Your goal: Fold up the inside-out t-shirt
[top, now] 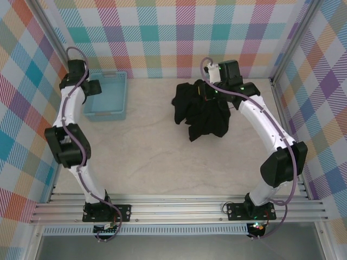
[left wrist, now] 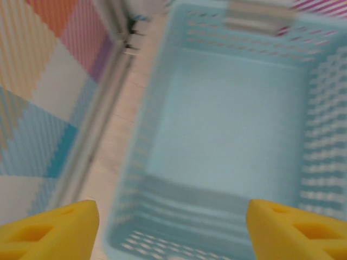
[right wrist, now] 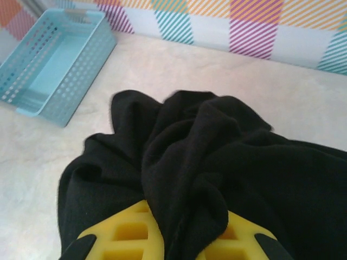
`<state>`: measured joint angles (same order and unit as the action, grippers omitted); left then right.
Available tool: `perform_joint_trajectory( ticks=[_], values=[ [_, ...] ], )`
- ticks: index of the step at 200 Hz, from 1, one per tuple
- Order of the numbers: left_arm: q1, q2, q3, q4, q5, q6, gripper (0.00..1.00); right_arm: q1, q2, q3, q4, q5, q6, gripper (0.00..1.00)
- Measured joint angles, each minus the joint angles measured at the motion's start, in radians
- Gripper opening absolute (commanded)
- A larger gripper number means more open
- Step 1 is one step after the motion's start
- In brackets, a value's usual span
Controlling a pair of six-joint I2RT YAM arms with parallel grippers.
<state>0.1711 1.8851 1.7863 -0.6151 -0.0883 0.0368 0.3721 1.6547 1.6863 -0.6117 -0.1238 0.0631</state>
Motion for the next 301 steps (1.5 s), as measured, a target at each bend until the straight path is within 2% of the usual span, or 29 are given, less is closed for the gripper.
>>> perform_joint_trajectory(
  ticks=[12, 27, 40, 60, 75, 81, 100, 133, 158, 176, 184, 192, 200, 201, 204, 205, 210, 241, 258, 271, 301],
  values=[
    [-0.025, -0.095, -0.116, 0.067, 0.083, -0.055, 0.73, -0.008, 0.016, 0.001, -0.019, 0.002, 0.000, 0.20],
    [-0.071, -0.199, -0.257, 0.173, 0.177, -0.129, 0.74, -0.047, 0.063, 0.010, -0.054, 0.031, -0.002, 0.41],
    [-0.136, -0.253, -0.344, 0.252, 0.238, -0.177, 0.75, -0.095, 0.135, 0.029, -0.082, 0.123, -0.005, 0.55],
    [-0.279, -0.264, -0.430, 0.349, 0.295, -0.209, 0.77, -0.134, 0.202, -0.006, -0.086, 0.270, -0.019, 0.68],
    [-0.376, -0.245, -0.484, 0.397, 0.336, -0.217, 0.77, -0.120, 0.185, -0.105, -0.071, 0.293, -0.018, 0.72],
    [-0.414, -0.227, -0.504, 0.414, 0.360, -0.217, 0.77, -0.105, 0.170, -0.146, -0.062, 0.290, -0.015, 0.78],
    [-0.479, -0.157, -0.546, 0.438, 0.422, -0.215, 0.77, -0.034, 0.096, -0.288, -0.025, 0.256, 0.008, 0.80],
    [-0.504, -0.038, -0.551, 0.419, 0.453, -0.188, 0.76, 0.084, -0.018, -0.443, 0.006, 0.220, 0.055, 0.78],
    [-0.527, 0.054, -0.486, 0.390, 0.453, -0.180, 0.73, 0.101, -0.069, -0.530, 0.011, 0.229, 0.103, 0.79],
    [-0.555, 0.121, -0.415, 0.381, 0.450, -0.180, 0.66, 0.101, -0.089, -0.595, 0.013, 0.261, 0.140, 0.79],
    [-0.568, 0.150, -0.384, 0.381, 0.446, -0.184, 0.61, 0.101, -0.088, -0.618, 0.017, 0.275, 0.154, 0.77],
    [-0.577, 0.176, -0.356, 0.382, 0.443, -0.193, 0.55, 0.101, -0.083, -0.635, 0.024, 0.288, 0.165, 0.72],
    [-0.583, 0.200, -0.333, 0.383, 0.440, -0.201, 0.48, 0.101, -0.072, -0.644, 0.034, 0.298, 0.172, 0.59],
    [-0.583, 0.203, -0.330, 0.383, 0.440, -0.198, 0.47, 0.101, -0.070, -0.645, 0.035, 0.298, 0.178, 0.55],
    [-0.584, 0.211, -0.324, 0.385, 0.438, -0.206, 0.44, 0.101, -0.064, -0.645, 0.041, 0.301, 0.182, 0.51],
    [-0.584, 0.213, -0.323, 0.386, 0.437, -0.209, 0.43, 0.101, -0.062, -0.645, 0.043, 0.302, 0.179, 0.47],
    [-0.588, 0.223, -0.315, 0.388, 0.438, -0.208, 0.38, 0.101, -0.050, -0.645, 0.055, 0.309, 0.188, 0.38],
    [-0.589, 0.249, -0.306, 0.404, 0.396, -0.236, 0.10, 0.101, -0.014, -0.644, 0.111, 0.393, 0.176, 0.00],
    [-0.582, 0.235, -0.304, 0.426, 0.370, -0.244, 0.00, 0.089, -0.068, -0.642, 0.121, 0.437, 0.143, 0.00],
    [-0.564, 0.190, -0.322, 0.443, 0.356, -0.256, 0.00, 0.064, -0.149, -0.635, 0.122, 0.445, 0.121, 0.00],
    [-0.469, -0.098, -0.412, 0.481, 0.338, -0.281, 0.00, -0.031, -0.404, -0.513, 0.145, 0.407, 0.077, 0.00]
  ],
)
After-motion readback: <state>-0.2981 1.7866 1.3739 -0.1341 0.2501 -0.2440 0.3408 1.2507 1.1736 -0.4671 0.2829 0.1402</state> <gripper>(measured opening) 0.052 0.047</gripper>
